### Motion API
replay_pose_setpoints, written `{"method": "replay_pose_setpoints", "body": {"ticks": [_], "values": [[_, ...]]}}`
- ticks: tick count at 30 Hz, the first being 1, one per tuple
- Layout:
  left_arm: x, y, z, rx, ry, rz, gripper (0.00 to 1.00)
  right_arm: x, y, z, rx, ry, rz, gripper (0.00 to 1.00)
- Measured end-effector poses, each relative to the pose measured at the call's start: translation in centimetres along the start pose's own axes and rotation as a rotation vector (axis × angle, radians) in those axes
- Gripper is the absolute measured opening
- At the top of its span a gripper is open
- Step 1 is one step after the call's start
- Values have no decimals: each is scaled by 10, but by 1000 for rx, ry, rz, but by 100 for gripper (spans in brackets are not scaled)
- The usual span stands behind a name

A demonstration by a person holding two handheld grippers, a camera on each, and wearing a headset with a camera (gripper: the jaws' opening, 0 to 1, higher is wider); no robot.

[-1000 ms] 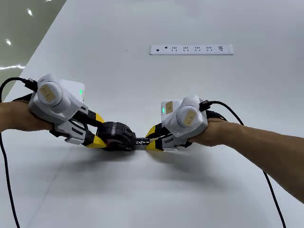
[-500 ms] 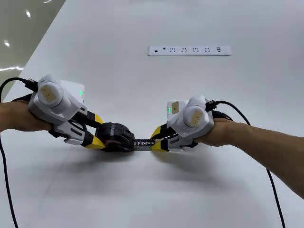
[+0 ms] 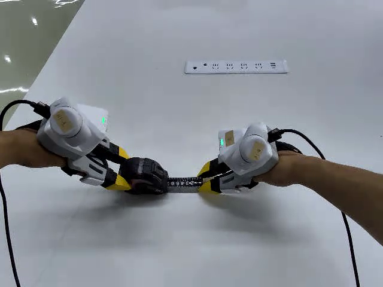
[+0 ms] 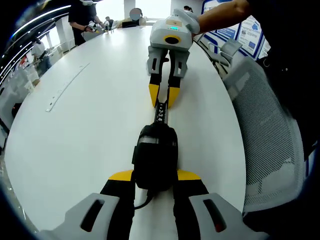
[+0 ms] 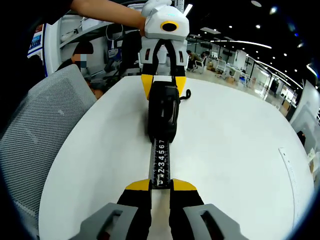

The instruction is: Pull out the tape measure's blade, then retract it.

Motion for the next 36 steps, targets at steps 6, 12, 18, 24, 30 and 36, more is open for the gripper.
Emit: {"method": "replay_pose_setpoints", "body": {"ticks": [6, 12, 18, 24, 30, 36], "values": [[0, 0, 0, -6, 1, -3, 23, 1, -7, -6, -6, 4, -5, 9], [0, 0, 0, -9, -1, -5, 23, 2, -13, -12, -11, 3, -12, 9], [0, 0, 0, -9, -4, -7, 23, 4, -21, -19, -20, 5, -21, 9], [0, 0, 0, -10, -7, -9, 23, 4, -28, -27, -32, 7, -28, 9], [1, 0, 0, -15, -6, -11, 23, 5, -35, -33, -41, 10, -34, 9], [1, 0, 1, -15, -11, -14, 23, 5, -41, -39, -49, 16, -39, 9]]}}
Point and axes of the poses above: the centre of the closed fingertips' face, and the gripper's own axes: y roughly forward along the fingers, x roughly to its right, z roughly out of its top, the point moved 1 cm from there along -y, roughly backward along the fingers, and after that the axes turned 14 degrees about y, right-handed, at the moved point
